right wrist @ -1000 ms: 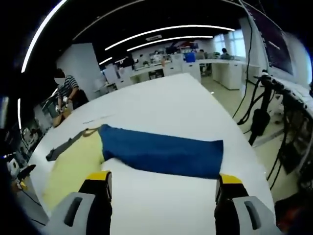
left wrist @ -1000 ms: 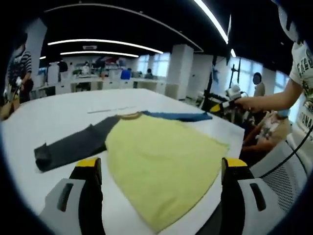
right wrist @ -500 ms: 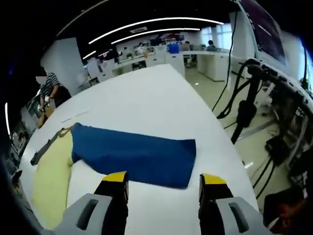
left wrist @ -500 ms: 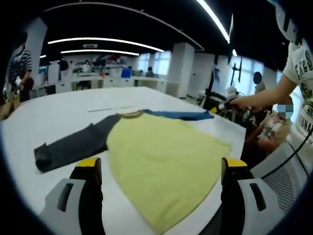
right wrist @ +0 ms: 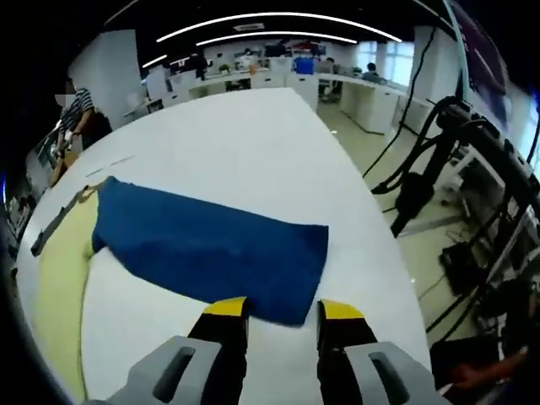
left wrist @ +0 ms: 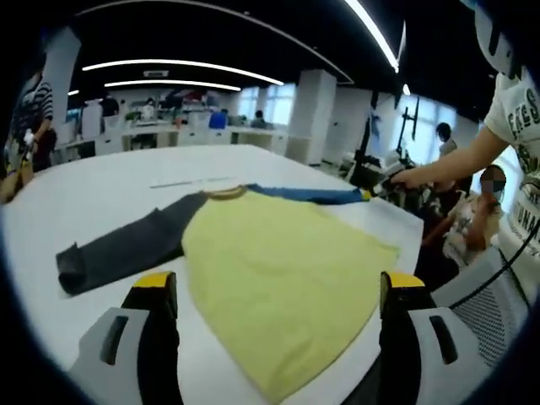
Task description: Fold the garment on the visible template until the final outline fits inside the template.
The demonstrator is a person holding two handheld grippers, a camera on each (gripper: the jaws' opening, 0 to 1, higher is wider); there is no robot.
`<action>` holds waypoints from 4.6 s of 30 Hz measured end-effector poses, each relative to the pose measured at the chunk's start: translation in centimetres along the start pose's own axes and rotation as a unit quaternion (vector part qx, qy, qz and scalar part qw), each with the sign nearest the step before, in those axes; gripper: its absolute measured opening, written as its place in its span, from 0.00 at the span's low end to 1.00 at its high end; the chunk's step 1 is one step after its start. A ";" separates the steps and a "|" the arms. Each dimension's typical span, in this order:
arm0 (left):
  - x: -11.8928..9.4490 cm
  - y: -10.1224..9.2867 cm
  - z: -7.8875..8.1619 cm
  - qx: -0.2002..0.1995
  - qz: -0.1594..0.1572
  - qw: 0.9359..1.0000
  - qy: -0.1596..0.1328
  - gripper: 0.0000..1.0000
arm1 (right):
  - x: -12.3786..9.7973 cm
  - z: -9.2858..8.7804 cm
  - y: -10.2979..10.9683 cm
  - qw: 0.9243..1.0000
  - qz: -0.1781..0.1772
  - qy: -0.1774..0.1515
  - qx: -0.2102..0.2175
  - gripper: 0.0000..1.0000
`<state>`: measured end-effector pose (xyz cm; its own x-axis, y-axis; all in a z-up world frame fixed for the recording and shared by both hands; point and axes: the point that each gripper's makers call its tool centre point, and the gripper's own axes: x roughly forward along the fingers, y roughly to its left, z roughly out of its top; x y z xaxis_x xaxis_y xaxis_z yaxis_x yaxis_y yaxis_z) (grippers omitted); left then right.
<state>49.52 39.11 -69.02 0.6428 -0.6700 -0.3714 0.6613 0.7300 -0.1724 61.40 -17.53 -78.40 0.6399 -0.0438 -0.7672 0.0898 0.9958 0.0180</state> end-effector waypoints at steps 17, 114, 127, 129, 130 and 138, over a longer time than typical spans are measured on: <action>-0.6 -0.4 -1.0 0.005 -0.002 1.000 0.025 0.97 | -1.3 -0.8 0.5 0.999 -0.015 0.036 0.010 0.13; -1.9 -0.6 -0.9 0.021 -0.003 0.999 0.027 0.99 | -2.3 9.6 17.5 0.986 0.146 -0.073 -0.036 0.00; -2.2 -0.5 -1.2 0.018 -0.003 0.999 0.026 0.99 | -1.9 9.6 20.6 0.983 0.165 -0.067 -0.041 0.00; -2.2 -0.5 -1.2 0.018 -0.003 1.000 0.026 0.99 | -1.8 9.6 21.2 0.982 0.170 -0.065 -0.046 0.00; -2.2 -0.5 -1.2 0.017 -0.004 1.000 0.025 0.99 | -1.7 9.7 21.5 0.982 0.172 -0.064 -0.049 0.00; -2.2 -0.5 -1.1 0.014 -0.004 1.000 0.020 0.99 | -1.2 9.4 23.3 0.979 0.184 -0.051 -0.070 0.00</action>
<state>47.34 40.33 -69.14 0.6210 -0.6698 -0.4071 0.6780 0.7196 -0.1497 69.88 4.94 -70.98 0.6825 0.3193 -0.6574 -0.2625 0.9466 0.1873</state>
